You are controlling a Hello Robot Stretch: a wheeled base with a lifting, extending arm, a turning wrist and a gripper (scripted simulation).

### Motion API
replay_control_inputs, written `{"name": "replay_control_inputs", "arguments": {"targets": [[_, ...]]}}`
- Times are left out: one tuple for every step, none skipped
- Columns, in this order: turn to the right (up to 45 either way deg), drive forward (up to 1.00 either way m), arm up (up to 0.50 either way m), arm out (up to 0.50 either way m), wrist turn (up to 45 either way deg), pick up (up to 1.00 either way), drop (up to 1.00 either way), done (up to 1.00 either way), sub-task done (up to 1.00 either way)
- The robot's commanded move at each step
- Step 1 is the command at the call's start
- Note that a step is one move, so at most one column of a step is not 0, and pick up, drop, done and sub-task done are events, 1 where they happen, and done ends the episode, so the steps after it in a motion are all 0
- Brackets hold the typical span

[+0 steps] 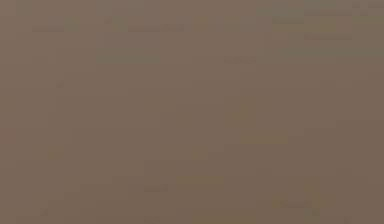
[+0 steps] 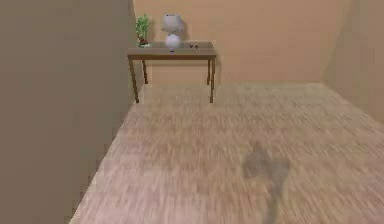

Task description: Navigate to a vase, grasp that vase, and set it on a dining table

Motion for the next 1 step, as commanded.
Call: {"name": "replay_control_inputs", "arguments": {"targets": [[-45.0, 0.0, 0.0, 0.0, 0.0, 0.0, 0.0, 0.0, 0.0]]}}
